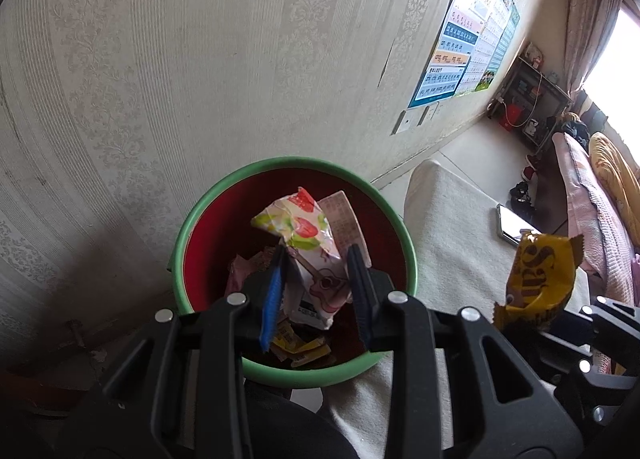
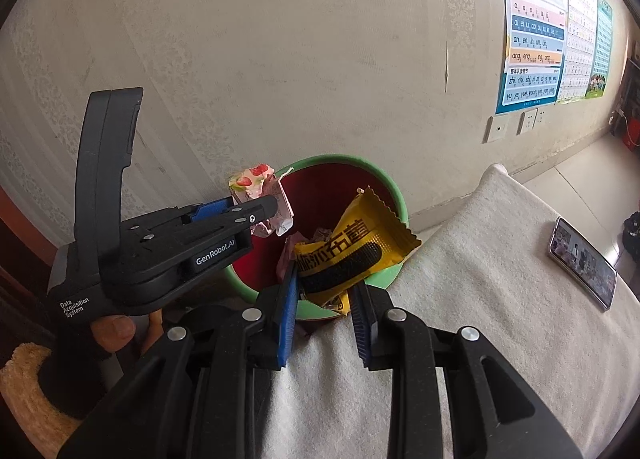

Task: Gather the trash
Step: 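Open the left tool over the bin while the right tool opens, dropping the yellow wrapper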

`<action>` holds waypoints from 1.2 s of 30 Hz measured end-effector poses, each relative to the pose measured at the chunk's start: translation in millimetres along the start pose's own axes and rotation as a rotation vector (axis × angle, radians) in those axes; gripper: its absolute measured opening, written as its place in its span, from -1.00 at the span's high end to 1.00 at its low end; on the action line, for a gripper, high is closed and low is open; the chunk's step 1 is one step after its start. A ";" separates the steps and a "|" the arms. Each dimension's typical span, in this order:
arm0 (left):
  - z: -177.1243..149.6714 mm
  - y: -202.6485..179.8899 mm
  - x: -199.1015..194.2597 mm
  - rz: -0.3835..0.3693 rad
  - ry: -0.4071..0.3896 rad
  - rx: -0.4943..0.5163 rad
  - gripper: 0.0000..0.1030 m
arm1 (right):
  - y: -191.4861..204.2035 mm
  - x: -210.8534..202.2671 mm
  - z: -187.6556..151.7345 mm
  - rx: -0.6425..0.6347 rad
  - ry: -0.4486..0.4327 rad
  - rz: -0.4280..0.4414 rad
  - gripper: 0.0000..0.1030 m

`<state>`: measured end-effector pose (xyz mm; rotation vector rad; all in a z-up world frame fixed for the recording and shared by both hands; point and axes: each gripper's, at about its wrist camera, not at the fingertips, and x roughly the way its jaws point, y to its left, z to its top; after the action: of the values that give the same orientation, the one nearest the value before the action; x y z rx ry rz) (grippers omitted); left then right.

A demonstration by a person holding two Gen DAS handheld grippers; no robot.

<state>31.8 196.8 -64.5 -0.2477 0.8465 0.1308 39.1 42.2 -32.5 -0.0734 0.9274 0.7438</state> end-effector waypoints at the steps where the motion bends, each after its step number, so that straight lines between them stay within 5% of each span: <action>1: 0.7 0.9 0.6 0.003 0.001 -0.001 0.42 | 1.3 0.8 1.0 -0.002 0.001 -0.001 0.51; 36: 17.9 29.5 35.5 0.048 0.061 -0.025 0.42 | 10.0 43.7 7.0 -0.060 0.085 -0.016 0.51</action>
<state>61.9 230.5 -84.7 -0.2556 0.9120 0.1793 54.2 76.3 -58.3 -0.1662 0.9844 0.7587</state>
